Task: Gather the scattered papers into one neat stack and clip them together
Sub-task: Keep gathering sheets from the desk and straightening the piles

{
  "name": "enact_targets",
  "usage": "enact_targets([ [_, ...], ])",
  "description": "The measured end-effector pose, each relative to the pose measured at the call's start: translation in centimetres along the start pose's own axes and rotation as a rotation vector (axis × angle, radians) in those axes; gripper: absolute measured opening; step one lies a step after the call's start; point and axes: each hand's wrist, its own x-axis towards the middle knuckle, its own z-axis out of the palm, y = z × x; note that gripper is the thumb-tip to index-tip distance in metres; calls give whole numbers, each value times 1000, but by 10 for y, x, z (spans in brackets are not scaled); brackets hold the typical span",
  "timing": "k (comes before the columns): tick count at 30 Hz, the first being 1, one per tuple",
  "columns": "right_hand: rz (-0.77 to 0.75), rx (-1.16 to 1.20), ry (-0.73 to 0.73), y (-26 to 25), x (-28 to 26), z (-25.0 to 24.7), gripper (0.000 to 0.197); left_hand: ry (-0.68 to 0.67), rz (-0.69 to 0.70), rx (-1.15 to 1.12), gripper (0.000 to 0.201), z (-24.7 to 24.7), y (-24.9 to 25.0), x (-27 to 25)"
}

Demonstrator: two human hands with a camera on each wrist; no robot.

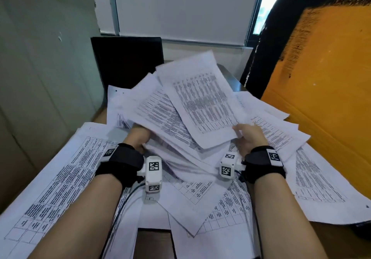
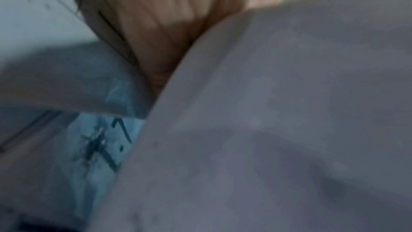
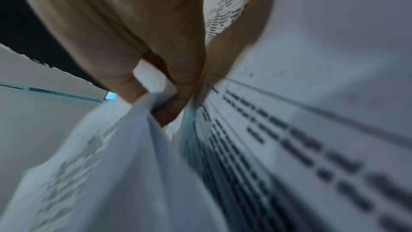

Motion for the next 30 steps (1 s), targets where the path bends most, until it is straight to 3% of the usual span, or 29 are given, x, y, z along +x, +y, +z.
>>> enact_targets([
  [2, -21, 36, 78, 6, -2, -7, 19, 82, 72, -42, 65, -2, 5, -1],
  [5, 21, 106, 0, 9, -4, -11, 30, 86, 119, -30, 82, -8, 10, -7],
  [8, 112, 278, -98, 15, -13, -6, 10, 47, 87, 111, 68, -5, -2, 2],
  [9, 173, 266, -126, 14, -18, -5, 15, 32, 61, 76, 62, -3, -1, -1],
  [12, 187, 43, -366, 10, -44, 0, 26, 15, 16, -60, 44, -3, -4, 2],
  [15, 158, -111, -481, 4, -54, -6, 27, 23, -1, -142, 52, -3, -4, 3],
  [17, 103, -160, -454, 4, -53, -7, 31, 34, -12, -104, 51, 1, 4, -7],
  [21, -81, -96, -155, 5, -38, -10, 25, -44, -10, -51, 70, 5, 4, -11],
  [24, -159, -242, -25, 7, -32, -13, 22, -90, -19, -54, 77, 6, 2, -9],
  [27, -112, -325, -121, 9, -39, -12, 28, -147, -57, -61, 85, 7, 1, -10],
  [30, -48, -611, -337, 1, -51, -12, 28, -76, -29, -91, 75, 11, 4, -14],
])
